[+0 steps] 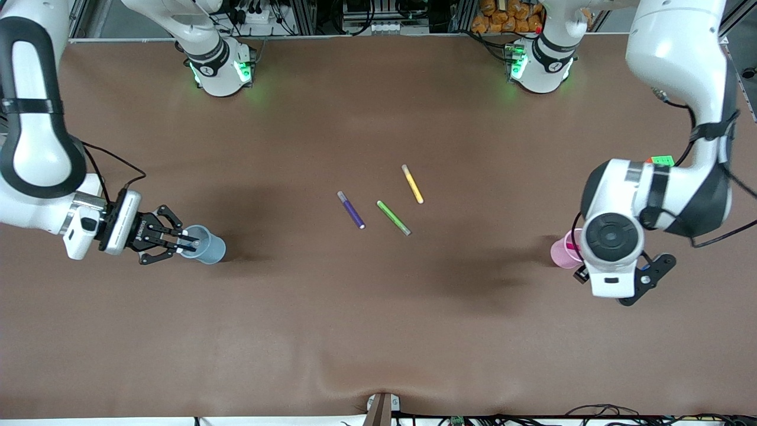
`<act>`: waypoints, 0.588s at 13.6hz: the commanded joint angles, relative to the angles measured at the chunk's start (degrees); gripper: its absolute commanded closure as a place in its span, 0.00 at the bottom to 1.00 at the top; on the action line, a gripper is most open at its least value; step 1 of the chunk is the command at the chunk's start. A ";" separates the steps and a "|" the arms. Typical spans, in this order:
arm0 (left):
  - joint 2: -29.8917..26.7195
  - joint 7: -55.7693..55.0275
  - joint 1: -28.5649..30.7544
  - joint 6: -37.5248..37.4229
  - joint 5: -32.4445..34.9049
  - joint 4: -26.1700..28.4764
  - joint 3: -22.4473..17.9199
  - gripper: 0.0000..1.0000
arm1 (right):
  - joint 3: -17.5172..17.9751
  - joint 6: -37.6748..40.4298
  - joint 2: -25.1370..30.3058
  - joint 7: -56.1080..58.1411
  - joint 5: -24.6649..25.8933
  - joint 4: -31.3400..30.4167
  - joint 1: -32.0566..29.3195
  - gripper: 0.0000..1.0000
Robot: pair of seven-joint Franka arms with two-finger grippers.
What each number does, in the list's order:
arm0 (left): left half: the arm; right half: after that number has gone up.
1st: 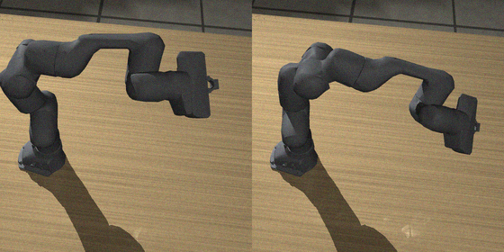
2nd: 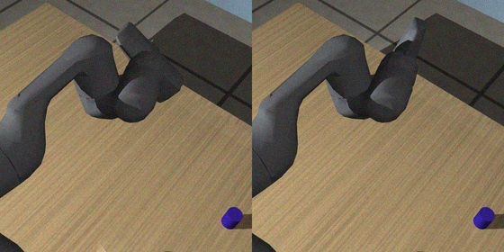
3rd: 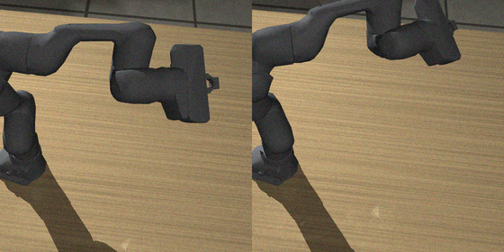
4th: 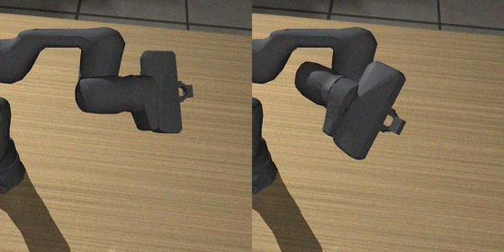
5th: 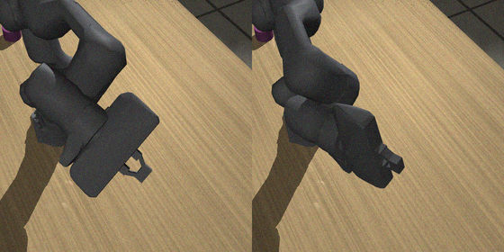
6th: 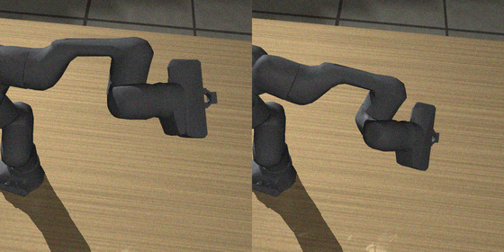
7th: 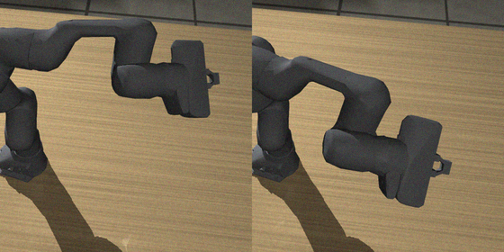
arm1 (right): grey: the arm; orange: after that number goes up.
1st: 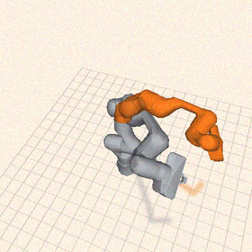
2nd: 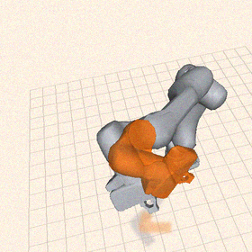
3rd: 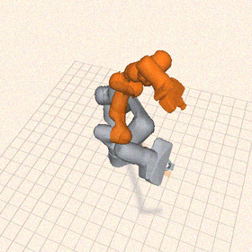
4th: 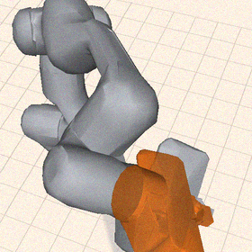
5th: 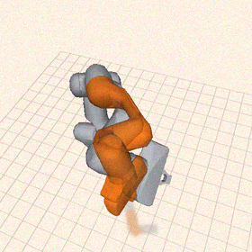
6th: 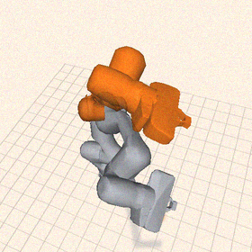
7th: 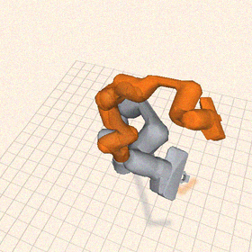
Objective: Place pink and blue markers in matching cups
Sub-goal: 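Carry the blue marker over the blue cup with the right gripper, then release the pink marker into the pink cup and raise the left gripper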
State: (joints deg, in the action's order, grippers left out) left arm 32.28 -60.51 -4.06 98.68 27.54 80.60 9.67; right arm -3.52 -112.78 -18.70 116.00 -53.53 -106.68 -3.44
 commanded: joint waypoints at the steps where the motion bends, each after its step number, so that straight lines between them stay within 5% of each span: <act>1: -2.12 6.87 2.73 -0.69 -4.24 -0.01 0.52 0.00 | 1.05 1.51 -0.90 7.21 -3.42 -0.99 -2.36 1.00; 8: -13.45 33.66 9.93 -2.52 -17.50 0.26 0.43 0.00 | 1.05 5.90 -3.36 13.28 -4.12 -0.90 -5.43 1.00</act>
State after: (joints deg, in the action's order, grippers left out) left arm 23.27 -32.90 3.93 98.25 12.83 79.52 9.64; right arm -3.51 -107.97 -21.91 126.48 -55.92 -107.22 -7.05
